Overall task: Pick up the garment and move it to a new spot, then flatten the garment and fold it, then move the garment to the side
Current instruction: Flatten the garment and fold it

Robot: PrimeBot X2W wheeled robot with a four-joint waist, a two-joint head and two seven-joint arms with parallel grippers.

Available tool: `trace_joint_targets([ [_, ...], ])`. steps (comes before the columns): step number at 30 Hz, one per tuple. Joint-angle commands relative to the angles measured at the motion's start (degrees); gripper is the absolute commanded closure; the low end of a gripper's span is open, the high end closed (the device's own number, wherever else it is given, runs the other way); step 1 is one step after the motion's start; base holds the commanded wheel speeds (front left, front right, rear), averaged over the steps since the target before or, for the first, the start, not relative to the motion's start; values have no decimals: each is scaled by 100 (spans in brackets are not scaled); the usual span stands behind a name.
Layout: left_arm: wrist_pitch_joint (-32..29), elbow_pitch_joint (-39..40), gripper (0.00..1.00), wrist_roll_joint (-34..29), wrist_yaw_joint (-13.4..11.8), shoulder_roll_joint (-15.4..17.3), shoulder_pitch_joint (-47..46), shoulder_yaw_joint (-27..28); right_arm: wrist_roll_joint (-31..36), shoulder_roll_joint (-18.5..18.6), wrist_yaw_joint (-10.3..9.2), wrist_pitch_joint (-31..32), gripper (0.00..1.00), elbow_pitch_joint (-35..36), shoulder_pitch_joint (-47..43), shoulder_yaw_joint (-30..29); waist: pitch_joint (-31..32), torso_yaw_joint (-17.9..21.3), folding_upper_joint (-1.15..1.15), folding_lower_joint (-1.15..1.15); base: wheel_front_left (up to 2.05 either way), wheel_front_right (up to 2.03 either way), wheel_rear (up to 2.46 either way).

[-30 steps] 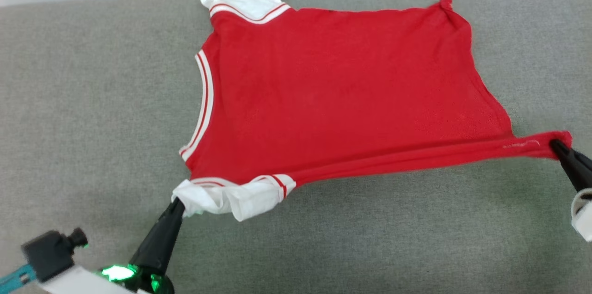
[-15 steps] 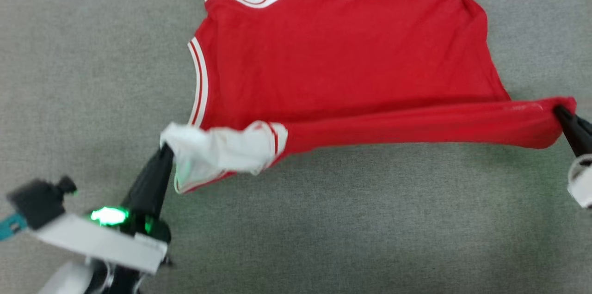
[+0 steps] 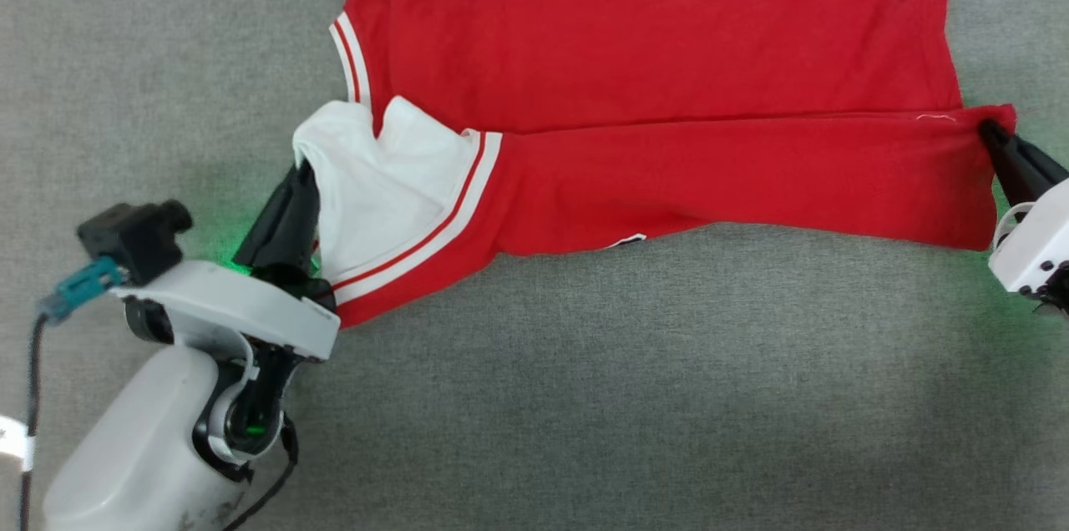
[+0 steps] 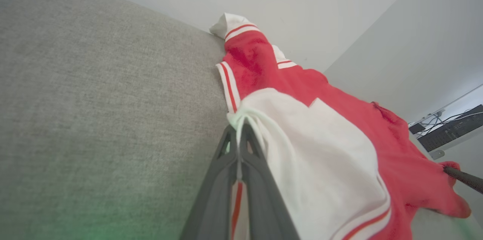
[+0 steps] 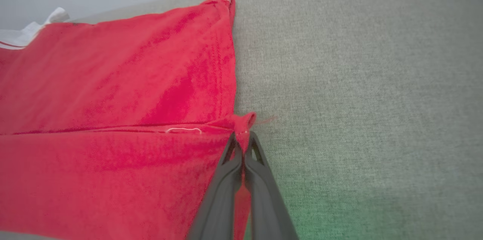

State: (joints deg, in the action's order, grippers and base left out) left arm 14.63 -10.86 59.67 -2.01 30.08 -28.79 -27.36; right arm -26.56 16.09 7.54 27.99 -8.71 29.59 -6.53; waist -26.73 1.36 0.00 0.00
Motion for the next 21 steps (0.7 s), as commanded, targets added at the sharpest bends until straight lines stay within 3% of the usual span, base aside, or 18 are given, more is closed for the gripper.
trace_joint_targets([
  [1, 13, -136, 100, -144, -34, 52, -82, -16, 47, 36, -10, -45, 100, -72, 34, 6, -78, -26, 0, 0, 0, 0, 0],
  [8, -66, -814, 100, -431, 38, 5, -289, -310, 134, -23, -10, -252, 100, -487, 86, 100, -133, -43, 0, 0, 0, 0, 0],
  [9, -59, -872, 97, -431, 62, 5, -302, -302, 139, -32, -10, -273, 100, -524, 92, 126, -119, -41, 0, 0, 0, 0, 0],
  [10, -51, -908, 79, -447, 75, 9, -317, -299, 140, -34, -10, -311, 100, -560, 98, 157, -95, -46, 0, 0, 0, 0, 0],
  [11, -40, -922, 60, -475, 74, 19, -333, -284, 143, -30, -10, -352, 85, -569, 99, 192, -60, -52, 0, 0, 0, 0, 0],
  [12, -31, -924, 24, -547, 52, 60, -345, -294, 151, -20, -10, -430, 52, -559, 95, 188, -21, -60, 0, 0, 0, 0, 0],
  [13, -20, -901, 0, -613, 20, 103, -358, -309, 168, -5, -10, -501, 0, -551, 77, 161, 16, -73, 0, 0, 0, 0, 0],
  [16, -30, -680, 0, -717, -82, 151, -312, -329, 222, -20, -10, -691, 0, -452, -38, 90, 140, -127, 0, 0, 0, 0, 0],
  [21, -156, -72, 0, -780, -503, 500, -108, -190, 180, -73, -10, -790, 0, -143, -314, 5, 298, -201, 0, 0, 0, 0, 0],
])
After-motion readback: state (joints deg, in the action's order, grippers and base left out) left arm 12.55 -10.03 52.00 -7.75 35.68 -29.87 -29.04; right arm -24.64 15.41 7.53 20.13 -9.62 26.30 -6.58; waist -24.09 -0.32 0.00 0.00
